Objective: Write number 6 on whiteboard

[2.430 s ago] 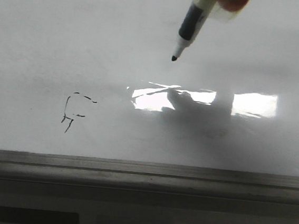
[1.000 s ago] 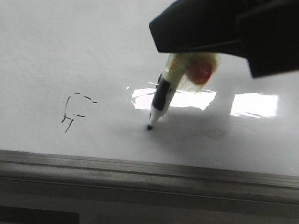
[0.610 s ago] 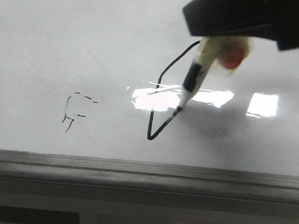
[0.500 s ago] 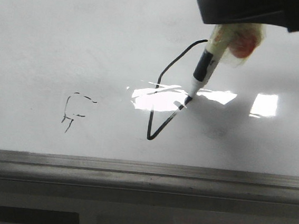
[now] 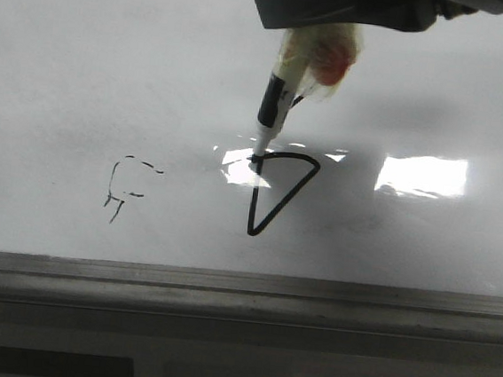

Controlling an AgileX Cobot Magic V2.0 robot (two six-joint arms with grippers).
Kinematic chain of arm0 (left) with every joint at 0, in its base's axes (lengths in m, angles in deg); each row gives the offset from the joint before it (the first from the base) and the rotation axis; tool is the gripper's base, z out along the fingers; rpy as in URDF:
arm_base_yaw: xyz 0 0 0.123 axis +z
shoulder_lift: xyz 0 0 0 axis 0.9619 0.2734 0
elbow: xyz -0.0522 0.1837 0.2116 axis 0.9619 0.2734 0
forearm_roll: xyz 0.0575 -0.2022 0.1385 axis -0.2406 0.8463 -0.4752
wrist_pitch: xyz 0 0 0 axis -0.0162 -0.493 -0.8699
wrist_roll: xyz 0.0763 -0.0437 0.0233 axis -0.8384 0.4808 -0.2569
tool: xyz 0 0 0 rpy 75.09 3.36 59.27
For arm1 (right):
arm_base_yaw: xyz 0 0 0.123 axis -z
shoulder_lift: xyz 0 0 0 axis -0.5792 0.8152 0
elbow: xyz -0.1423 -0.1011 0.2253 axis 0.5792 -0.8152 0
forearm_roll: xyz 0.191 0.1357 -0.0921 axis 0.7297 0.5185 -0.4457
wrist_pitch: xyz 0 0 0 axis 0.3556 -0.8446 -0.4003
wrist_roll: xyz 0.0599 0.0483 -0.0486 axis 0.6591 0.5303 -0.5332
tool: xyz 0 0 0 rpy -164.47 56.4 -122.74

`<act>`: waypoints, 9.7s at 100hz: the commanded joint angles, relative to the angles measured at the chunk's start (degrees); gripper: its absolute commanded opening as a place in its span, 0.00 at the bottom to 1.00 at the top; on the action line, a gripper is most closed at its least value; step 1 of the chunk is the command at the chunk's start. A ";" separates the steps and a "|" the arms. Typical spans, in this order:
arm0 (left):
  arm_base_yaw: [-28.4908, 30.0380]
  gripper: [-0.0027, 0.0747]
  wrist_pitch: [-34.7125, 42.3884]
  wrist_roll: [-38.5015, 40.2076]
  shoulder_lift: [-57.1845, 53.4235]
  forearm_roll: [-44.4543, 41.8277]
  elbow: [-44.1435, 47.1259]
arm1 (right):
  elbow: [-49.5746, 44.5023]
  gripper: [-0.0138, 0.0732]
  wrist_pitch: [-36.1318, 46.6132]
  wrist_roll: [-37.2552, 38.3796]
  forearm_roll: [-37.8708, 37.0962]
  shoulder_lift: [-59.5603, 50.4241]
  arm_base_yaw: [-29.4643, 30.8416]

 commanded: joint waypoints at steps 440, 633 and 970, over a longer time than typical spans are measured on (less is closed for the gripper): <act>-0.34 0.01 -23.77 26.79 29.02 -20.95 -12.66 | -1.60 0.43 -1.62 10.07 3.49 -16.51 0.41; -11.38 0.02 29.96 29.05 45.64 -2.94 -18.88 | -4.93 0.08 7.83 10.07 4.55 -22.26 0.41; 26.62 0.01 1.40 84.12 -22.23 -90.77 23.39 | -17.36 0.08 15.52 9.96 4.55 -39.52 0.41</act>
